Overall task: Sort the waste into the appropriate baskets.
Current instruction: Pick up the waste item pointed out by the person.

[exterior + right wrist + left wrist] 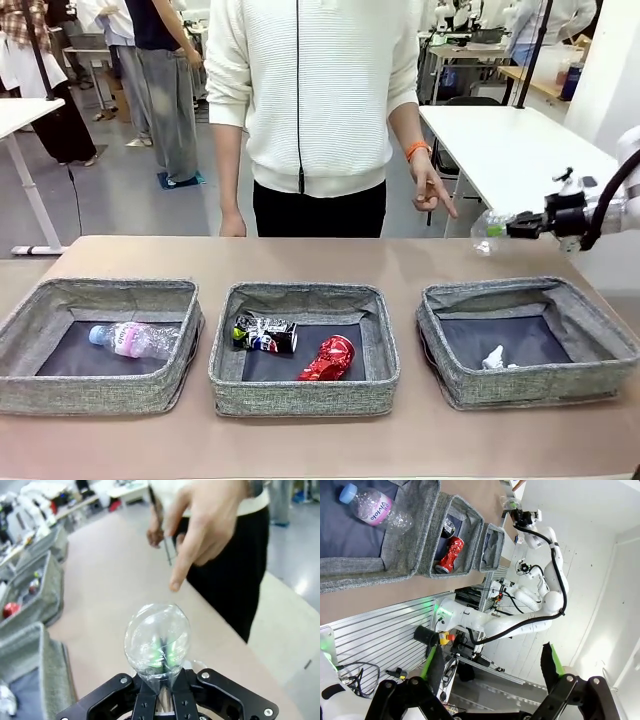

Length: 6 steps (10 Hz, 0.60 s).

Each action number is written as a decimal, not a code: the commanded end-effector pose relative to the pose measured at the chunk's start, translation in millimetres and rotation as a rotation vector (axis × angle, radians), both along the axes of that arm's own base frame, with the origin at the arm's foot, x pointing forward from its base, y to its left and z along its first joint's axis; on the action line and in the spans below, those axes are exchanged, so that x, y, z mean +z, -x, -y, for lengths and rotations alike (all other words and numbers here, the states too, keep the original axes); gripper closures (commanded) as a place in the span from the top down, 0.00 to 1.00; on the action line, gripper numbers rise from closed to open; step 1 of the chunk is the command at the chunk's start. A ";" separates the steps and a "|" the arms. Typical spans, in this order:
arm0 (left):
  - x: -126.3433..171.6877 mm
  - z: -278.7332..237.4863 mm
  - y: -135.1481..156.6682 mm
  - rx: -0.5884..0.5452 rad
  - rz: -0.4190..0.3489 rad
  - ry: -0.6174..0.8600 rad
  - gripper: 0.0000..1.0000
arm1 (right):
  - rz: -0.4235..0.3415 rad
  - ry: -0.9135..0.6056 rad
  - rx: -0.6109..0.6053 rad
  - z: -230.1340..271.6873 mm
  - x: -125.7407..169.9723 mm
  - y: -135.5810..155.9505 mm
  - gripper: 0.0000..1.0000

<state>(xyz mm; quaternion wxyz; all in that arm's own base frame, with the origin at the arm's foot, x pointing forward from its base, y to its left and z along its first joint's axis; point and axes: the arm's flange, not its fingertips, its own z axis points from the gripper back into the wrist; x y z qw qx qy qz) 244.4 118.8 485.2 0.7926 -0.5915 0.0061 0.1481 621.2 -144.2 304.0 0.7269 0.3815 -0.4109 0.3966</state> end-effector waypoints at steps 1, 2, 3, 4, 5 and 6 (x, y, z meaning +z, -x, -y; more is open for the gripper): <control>2.5 -0.3 0.3 0.002 0.016 0.011 1.00 | -0.167 0.053 -0.084 -14.3 96.8 29.7 0.00; 2.5 -0.3 0.3 0.002 0.016 0.011 1.00 | -0.363 0.032 -0.085 -29.4 146.1 46.3 0.00; 2.5 -0.3 0.3 0.002 0.016 0.011 1.00 | -0.475 0.040 -0.035 -52.8 190.4 68.5 0.00; 2.5 -0.3 0.3 0.002 0.016 0.011 1.00 | -0.477 0.060 -0.073 -78.0 226.7 96.7 0.00; 2.5 -0.3 0.3 0.002 0.016 0.011 1.00 | -0.523 0.078 0.023 -97.9 243.1 123.1 0.00; 2.5 -0.3 0.3 0.002 0.016 0.011 1.00 | -0.560 0.116 0.078 -115.3 252.3 147.7 0.00</control>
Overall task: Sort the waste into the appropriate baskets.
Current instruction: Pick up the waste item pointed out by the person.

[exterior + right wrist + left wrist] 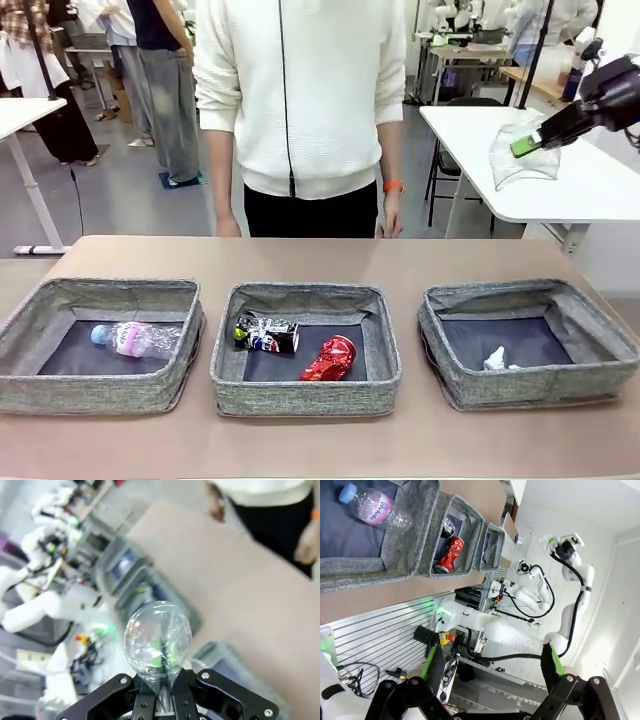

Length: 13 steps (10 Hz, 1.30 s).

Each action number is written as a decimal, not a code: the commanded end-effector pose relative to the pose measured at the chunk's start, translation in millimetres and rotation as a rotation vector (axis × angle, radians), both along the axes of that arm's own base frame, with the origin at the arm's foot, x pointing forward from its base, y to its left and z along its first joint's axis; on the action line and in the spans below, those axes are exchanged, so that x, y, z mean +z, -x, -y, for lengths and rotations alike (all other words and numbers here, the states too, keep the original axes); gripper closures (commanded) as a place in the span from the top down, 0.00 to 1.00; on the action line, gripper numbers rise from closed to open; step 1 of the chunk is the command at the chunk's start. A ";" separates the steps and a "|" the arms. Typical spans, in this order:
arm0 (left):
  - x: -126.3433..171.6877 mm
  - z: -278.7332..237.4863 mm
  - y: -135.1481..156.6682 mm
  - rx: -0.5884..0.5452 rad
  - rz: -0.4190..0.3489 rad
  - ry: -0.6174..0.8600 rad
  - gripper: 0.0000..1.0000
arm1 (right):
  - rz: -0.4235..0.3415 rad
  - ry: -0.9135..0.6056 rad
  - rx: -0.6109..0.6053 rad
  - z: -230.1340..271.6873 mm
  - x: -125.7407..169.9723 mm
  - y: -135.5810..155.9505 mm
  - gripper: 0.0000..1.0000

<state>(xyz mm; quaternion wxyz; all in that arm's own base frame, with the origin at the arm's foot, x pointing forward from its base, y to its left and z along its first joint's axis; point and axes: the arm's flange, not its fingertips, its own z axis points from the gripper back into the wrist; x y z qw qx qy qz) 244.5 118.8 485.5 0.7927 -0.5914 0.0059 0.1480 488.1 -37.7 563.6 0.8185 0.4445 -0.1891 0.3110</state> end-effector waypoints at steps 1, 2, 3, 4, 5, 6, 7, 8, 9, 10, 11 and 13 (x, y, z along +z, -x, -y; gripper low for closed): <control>2.3 -0.3 0.4 0.002 0.016 0.011 1.00 | -0.084 0.021 0.087 -26.7 -5.2 35.4 0.00; 2.3 -0.3 0.4 0.002 0.016 0.011 1.00 | -0.102 0.040 0.103 -50.7 -9.6 60.7 0.00; 2.3 -0.3 0.4 0.002 0.016 0.011 1.00 | -0.019 0.011 0.107 -81.5 -21.8 91.3 0.00; 2.3 -0.3 0.4 0.002 0.016 0.011 1.00 | 0.112 0.059 0.173 -106.0 -40.4 125.2 0.00; 2.3 -0.3 0.4 0.002 0.016 0.011 1.00 | -0.081 0.008 0.129 -59.4 -5.5 65.4 0.00; 2.3 -0.3 0.4 0.002 0.016 0.011 1.00 | -0.081 0.008 0.129 -59.4 -5.5 65.4 0.00; 2.3 -0.3 0.4 0.002 0.016 0.011 1.00 | -0.081 0.008 0.129 -59.4 -5.5 65.4 0.00; 2.3 -0.3 0.4 0.002 0.016 0.011 1.00 | -0.081 0.008 0.129 -59.4 -5.5 65.4 0.00; 2.3 -0.3 0.4 0.002 0.016 0.011 1.00 | -0.081 0.008 0.129 -59.4 -5.5 65.4 0.00; 2.3 -0.3 0.4 0.002 0.016 0.011 1.00 | -0.081 0.008 0.129 -59.4 -5.5 65.4 0.00; 2.3 -0.3 0.4 0.002 0.016 0.011 1.00 | -0.051 0.002 0.122 -55.1 -11.6 64.8 0.01; 2.3 -0.3 0.4 0.002 0.016 0.011 1.00 | -0.215 0.091 0.030 -116.6 51.9 51.9 0.01</control>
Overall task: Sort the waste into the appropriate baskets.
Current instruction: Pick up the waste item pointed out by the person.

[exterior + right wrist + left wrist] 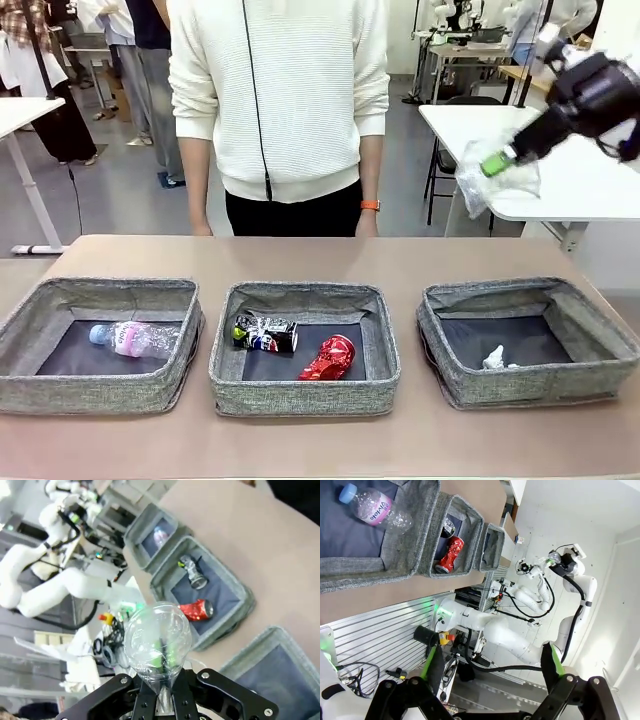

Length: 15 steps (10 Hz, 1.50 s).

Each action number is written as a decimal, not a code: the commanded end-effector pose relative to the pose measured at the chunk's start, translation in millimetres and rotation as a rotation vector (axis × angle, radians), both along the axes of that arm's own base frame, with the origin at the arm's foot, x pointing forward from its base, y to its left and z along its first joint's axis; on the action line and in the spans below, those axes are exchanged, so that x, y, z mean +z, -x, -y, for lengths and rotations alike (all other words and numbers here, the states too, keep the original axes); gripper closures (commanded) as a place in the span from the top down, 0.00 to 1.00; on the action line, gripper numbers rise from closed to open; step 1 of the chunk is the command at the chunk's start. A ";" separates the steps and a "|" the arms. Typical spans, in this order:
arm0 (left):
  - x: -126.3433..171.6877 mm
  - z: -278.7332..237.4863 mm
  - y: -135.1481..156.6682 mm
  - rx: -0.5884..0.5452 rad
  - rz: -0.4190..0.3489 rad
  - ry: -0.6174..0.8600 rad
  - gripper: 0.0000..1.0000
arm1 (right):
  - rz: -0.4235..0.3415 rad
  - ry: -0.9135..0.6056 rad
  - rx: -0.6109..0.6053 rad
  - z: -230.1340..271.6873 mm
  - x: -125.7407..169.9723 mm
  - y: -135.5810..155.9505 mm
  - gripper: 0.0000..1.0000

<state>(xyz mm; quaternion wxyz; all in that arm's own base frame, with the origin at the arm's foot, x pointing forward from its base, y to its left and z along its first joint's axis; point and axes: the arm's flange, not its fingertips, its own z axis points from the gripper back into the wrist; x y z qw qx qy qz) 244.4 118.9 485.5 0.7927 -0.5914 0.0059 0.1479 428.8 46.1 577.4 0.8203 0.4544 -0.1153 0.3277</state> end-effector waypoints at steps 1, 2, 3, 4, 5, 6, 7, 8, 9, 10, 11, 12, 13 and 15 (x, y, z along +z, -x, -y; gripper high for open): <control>2.2 -0.3 0.3 0.002 0.016 0.011 1.00 | -0.147 0.173 -0.088 -72.9 74.2 -0.1 0.01; 2.2 -0.3 0.3 0.002 0.016 0.011 1.00 | -0.140 0.298 -0.060 -114.4 104.4 13.6 0.01; 2.2 -0.3 0.3 0.002 0.016 0.011 1.00 | -0.125 0.365 -0.070 -145.0 120.9 28.1 0.01; 2.2 -0.3 0.3 0.002 0.016 0.011 1.00 | -0.140 0.496 -0.094 -171.2 132.0 42.9 0.01; 2.2 -0.3 0.3 0.002 0.016 0.011 1.00 | -0.148 0.635 -0.131 -202.6 144.0 61.6 0.01; 2.2 -0.3 0.3 0.002 0.016 0.011 1.00 | -0.220 0.773 -0.098 -231.8 151.7 79.6 0.01; 2.2 -0.3 0.3 0.002 0.016 0.011 1.00 | -0.232 0.887 -0.059 -255.2 160.6 95.6 0.01; 2.2 -0.3 0.3 0.002 0.016 0.011 1.00 | -0.234 1.020 -0.082 -277.0 171.7 107.5 0.01; 2.2 -0.3 0.3 0.002 0.016 0.011 1.00 | -0.177 1.043 -0.124 -303.8 181.4 106.7 0.01; 2.2 -0.3 0.3 0.002 0.016 0.011 1.00 | -0.145 1.010 -0.240 -329.1 190.5 94.6 0.01; 2.2 -0.3 0.3 0.002 0.016 0.011 1.00 | -0.131 0.987 -0.362 -356.3 191.4 83.8 0.01; 2.2 -0.3 0.3 0.002 0.016 0.011 1.00 | -0.065 0.957 -0.361 -377.6 183.5 79.1 0.01; 2.2 -0.3 0.3 0.002 0.016 0.011 1.00 | -0.054 0.963 -0.351 -383.4 174.1 76.7 0.01; 2.2 -0.3 0.3 0.002 0.016 0.011 1.00 | -0.086 0.942 -0.324 -363.7 164.3 86.3 0.01</control>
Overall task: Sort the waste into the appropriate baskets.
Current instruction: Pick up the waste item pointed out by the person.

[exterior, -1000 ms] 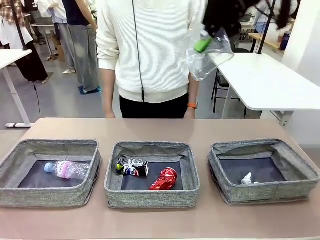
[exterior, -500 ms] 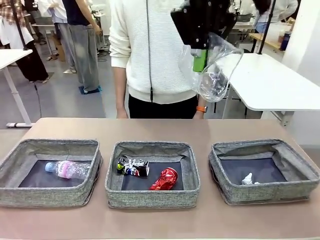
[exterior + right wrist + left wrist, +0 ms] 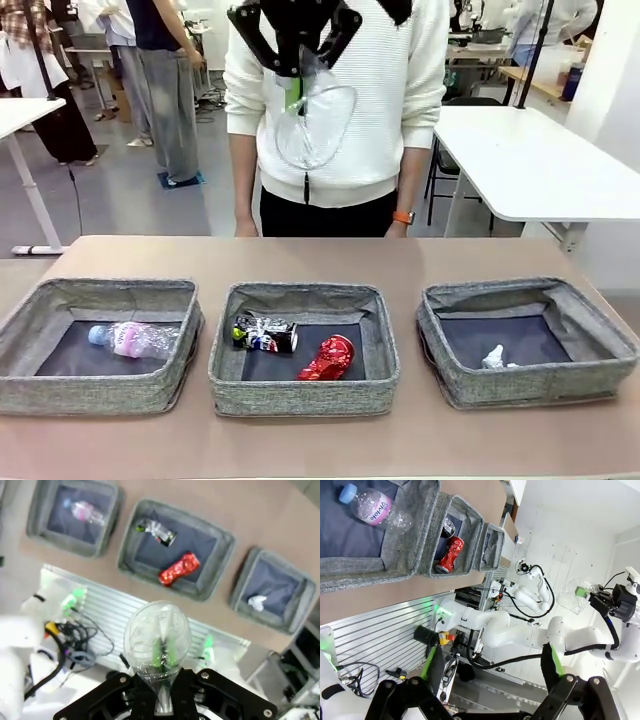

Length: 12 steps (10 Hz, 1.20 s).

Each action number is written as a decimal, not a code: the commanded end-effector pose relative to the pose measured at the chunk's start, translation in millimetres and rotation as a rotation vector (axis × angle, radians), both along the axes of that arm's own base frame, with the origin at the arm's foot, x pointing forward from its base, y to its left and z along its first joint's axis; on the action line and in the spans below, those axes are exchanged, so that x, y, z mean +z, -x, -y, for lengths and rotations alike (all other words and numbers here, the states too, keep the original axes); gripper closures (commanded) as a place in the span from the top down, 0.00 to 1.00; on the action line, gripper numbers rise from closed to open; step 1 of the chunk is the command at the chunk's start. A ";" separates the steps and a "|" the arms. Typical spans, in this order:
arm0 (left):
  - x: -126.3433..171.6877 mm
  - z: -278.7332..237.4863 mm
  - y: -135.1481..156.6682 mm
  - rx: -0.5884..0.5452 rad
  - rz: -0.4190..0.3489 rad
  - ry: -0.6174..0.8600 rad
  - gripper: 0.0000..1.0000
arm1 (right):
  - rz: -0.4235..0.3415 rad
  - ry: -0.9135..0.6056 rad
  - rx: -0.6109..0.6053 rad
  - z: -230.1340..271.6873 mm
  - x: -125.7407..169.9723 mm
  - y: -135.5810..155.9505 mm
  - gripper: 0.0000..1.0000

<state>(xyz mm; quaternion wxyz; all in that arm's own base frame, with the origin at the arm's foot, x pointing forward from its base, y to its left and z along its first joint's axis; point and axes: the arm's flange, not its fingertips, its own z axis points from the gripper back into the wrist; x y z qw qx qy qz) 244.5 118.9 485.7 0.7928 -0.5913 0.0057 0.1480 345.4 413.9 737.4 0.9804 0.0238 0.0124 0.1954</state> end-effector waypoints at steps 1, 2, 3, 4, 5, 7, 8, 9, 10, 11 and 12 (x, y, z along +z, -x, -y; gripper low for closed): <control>2.0 -0.2 0.4 0.002 0.016 0.011 1.00 | -0.128 -0.078 -0.026 13.0 -11.1 6.1 0.01; 2.0 -0.2 0.4 0.002 0.016 0.011 1.00 | -0.118 -0.129 -0.120 20.1 -14.1 9.1 0.01; 2.0 -0.2 0.4 0.002 0.016 0.011 1.00 | -0.151 -0.175 -0.191 20.0 -16.5 11.9 0.01; 2.0 -0.2 0.4 0.002 0.016 0.011 1.00 | -0.183 -0.209 -0.175 19.2 -21.9 9.0 0.01; 2.0 -0.2 0.4 0.002 0.016 0.011 1.00 | -0.211 -0.215 -0.184 18.9 -25.4 5.0 0.01; 2.0 -0.2 0.4 0.002 0.016 0.011 1.00 | -0.201 -0.240 -0.197 18.5 -25.3 3.9 0.01; 2.0 -0.2 0.4 0.002 0.016 0.011 1.00 | -0.193 -0.246 -0.209 20.2 -22.2 5.1 0.01; 2.0 -0.2 0.4 0.002 0.016 0.011 1.00 | -0.207 -0.204 -0.167 13.6 -16.7 -11.2 0.01; 2.0 -0.2 0.4 0.002 0.016 0.011 1.00 | -0.207 -0.204 -0.167 13.6 -16.7 -11.2 0.01; 2.0 -0.2 0.4 0.002 0.016 0.011 1.00 | -0.207 -0.204 -0.167 13.6 -16.7 -11.2 0.01; 2.0 -0.2 0.4 0.002 0.016 0.011 1.00 | -0.207 -0.204 -0.167 13.6 -16.7 -11.2 0.01</control>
